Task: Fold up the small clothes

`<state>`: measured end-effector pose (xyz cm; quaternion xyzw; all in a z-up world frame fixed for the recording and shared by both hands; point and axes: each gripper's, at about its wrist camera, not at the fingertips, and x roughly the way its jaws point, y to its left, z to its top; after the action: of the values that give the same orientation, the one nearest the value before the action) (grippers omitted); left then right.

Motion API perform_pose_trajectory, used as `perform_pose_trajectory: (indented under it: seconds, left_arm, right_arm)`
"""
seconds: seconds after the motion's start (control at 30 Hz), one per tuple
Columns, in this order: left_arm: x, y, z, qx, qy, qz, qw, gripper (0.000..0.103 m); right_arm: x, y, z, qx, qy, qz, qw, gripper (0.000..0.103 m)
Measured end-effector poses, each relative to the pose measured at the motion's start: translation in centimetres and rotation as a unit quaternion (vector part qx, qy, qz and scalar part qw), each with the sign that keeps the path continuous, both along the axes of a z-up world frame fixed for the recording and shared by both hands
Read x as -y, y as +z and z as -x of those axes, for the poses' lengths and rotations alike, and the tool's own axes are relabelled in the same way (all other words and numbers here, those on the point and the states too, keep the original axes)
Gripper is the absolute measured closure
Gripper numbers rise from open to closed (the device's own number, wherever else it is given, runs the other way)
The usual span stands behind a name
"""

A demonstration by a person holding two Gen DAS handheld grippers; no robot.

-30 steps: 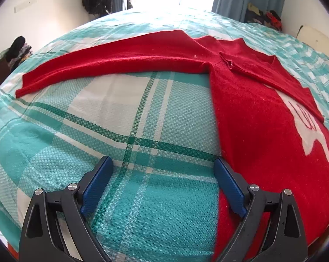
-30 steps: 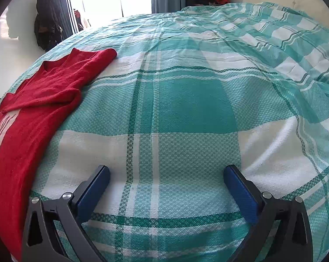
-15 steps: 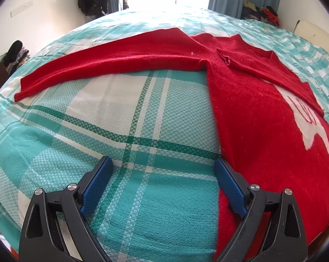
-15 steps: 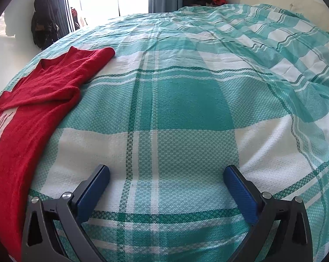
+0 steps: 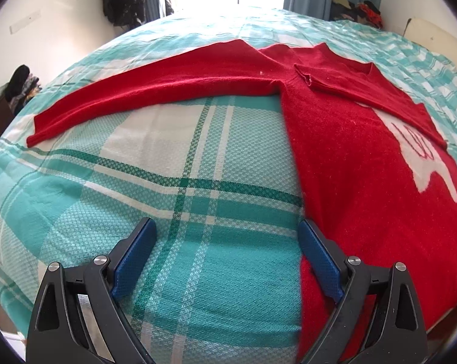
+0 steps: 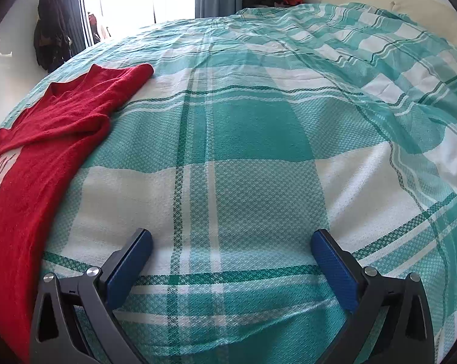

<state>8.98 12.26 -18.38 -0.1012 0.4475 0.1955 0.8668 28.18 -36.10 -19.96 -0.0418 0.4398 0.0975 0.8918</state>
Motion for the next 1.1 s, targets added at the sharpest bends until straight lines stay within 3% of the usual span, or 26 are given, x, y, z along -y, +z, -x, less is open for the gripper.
perform_pose_trajectory:
  seconds: [0.1, 0.17, 0.23, 0.27, 0.33, 0.43, 0.5, 0.57, 0.7, 0.8, 0.83, 0.87, 0.9, 1.03, 1.1]
  left_arm:
    - [-0.5, 1.5, 1.1, -0.004, -0.006, 0.023, 0.9997, 0.009]
    - [-2.3, 3.1, 2.0, 0.017, 0.001, 0.046, 0.9988, 0.009]
    - [-6.1, 5.0, 2.8, 0.056, 0.041, 0.079, 0.9945, 0.009]
    - [-8.8, 5.7, 3.2, 0.078, 0.073, 0.107, 0.9885, 0.009]
    - [-15.0, 6.0, 4.4, 0.125, 0.150, 0.186, 0.9628, 0.009]
    - [-23.0, 3.0, 5.6, 0.156, 0.240, 0.297, 0.9109, 0.010]
    - [-26.3, 0.3, 6.1, 0.150, 0.286, 0.333, 0.8859, 0.023]
    - [-27.8, -0.8, 6.4, 0.172, 0.301, 0.344, 0.8729, 0.034]
    - [-29.3, -1.2, 5.4, 0.200, 0.314, 0.334, 0.8661, 0.043]
    - [-30.1, -2.0, 5.2, 0.199, 0.337, 0.328, 0.8598, 0.078]
    - [-30.2, -2.3, 5.2, 0.195, 0.347, 0.327, 0.8572, 0.095]
    - [-30.2, -2.3, 5.5, 0.197, 0.349, 0.327, 0.8556, 0.096]
    - [-30.0, -1.8, 5.5, 0.195, 0.348, 0.316, 0.8608, 0.097]
    - [-27.2, 3.9, 2.1, 0.167, 0.284, 0.207, 0.9215, 0.097]
    - [-24.5, 8.2, -1.0, 0.181, 0.225, 0.172, 0.9417, 0.097]
  right_arm:
    - [0.1, -0.1, 0.0, 0.004, 0.001, -0.003, 1.000, 0.000]
    - [0.2, -0.1, -0.1, 0.004, 0.003, -0.007, 1.000, 0.000]
    - [0.2, -0.1, -0.1, 0.006, 0.004, -0.008, 1.000, 0.000]
    - [0.2, -0.1, 0.0, 0.007, 0.004, -0.008, 1.000, 0.000]
    - [0.1, -0.2, 0.1, 0.011, 0.003, -0.008, 1.000, 0.000]
    - [0.1, -0.2, 0.1, 0.016, 0.002, -0.008, 1.000, 0.000]
    - [0.1, -0.2, 0.2, 0.018, 0.001, -0.006, 1.000, 0.000]
    - [0.0, -0.2, 0.2, 0.019, 0.000, -0.005, 1.000, 0.000]
    - [-0.1, -0.2, 0.0, 0.017, -0.001, -0.002, 1.000, 0.000]
    - [-0.1, -0.2, 0.0, 0.017, -0.002, -0.002, 1.000, 0.000]
    - [-0.1, -0.2, 0.0, 0.017, -0.002, -0.002, 1.000, 0.000]
    - [0.0, -0.2, 0.0, 0.017, -0.001, -0.003, 1.000, 0.000]
    - [0.0, -0.2, 0.0, 0.017, -0.002, -0.003, 1.000, 0.000]
    - [0.1, -0.2, 0.1, 0.021, -0.003, -0.005, 1.000, 0.000]
    - [0.2, -0.3, 0.1, 0.023, -0.003, -0.007, 1.000, 0.000]
